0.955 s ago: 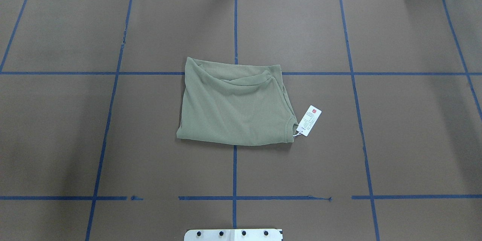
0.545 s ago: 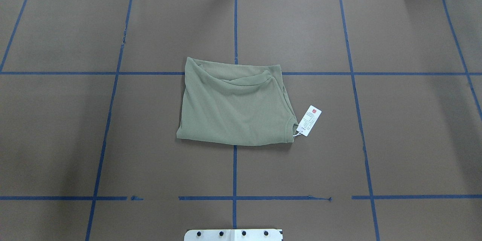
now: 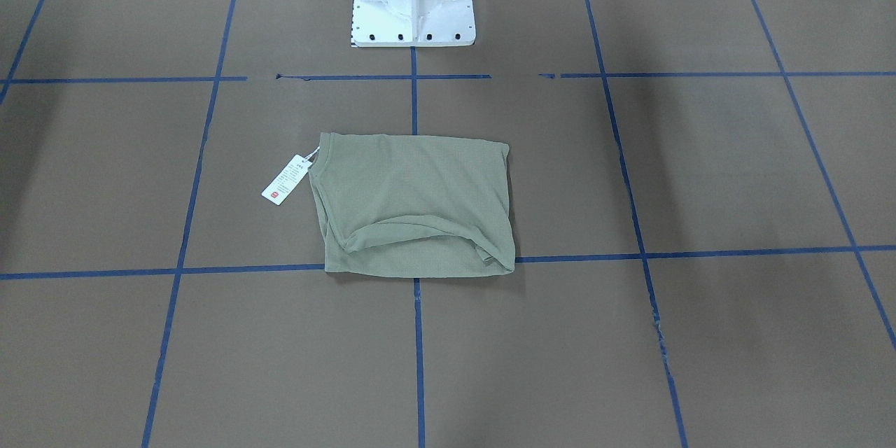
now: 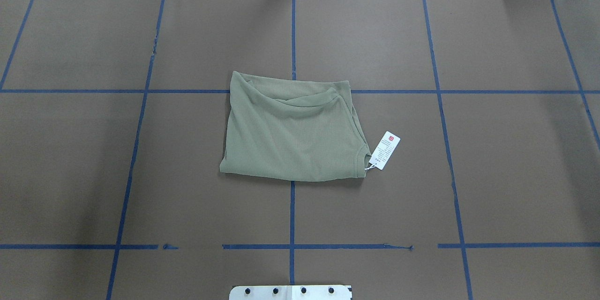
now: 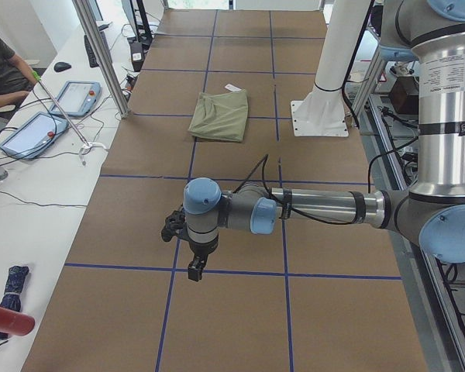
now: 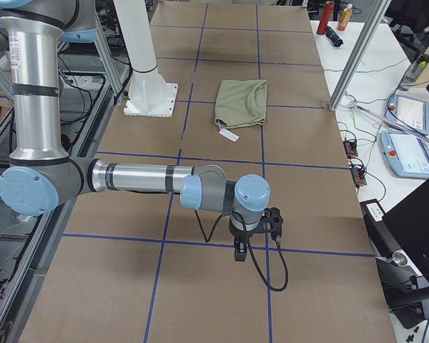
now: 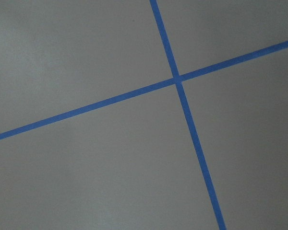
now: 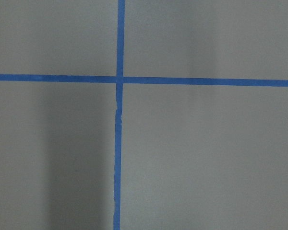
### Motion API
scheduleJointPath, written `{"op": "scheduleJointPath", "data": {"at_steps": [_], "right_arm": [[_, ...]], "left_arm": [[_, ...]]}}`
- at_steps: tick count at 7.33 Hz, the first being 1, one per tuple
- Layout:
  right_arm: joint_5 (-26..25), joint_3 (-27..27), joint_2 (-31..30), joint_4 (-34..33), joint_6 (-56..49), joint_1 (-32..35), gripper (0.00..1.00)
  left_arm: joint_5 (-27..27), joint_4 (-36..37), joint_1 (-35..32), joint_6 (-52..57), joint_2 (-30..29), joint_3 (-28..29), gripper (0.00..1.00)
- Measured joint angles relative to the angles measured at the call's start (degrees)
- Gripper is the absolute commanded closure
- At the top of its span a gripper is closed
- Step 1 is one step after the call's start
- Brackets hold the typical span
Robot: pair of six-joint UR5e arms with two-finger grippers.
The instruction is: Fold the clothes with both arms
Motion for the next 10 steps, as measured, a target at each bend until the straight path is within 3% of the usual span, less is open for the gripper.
{"op": "scheduleJointPath", "data": {"at_steps": [5, 10], "right_arm": [[0.30, -0.36, 0.15, 1.25, 1.39, -0.23, 0.00], [0.31, -0.35, 0.26, 1.27, 1.47, -0.25, 0.00]], "left_arm": [[-0.56, 0.13, -0.01, -11.69, 0.05, 0.74, 0.00], [-1.98, 0.13, 0.01, -14.10, 0.05, 0.93, 0.00]]}}
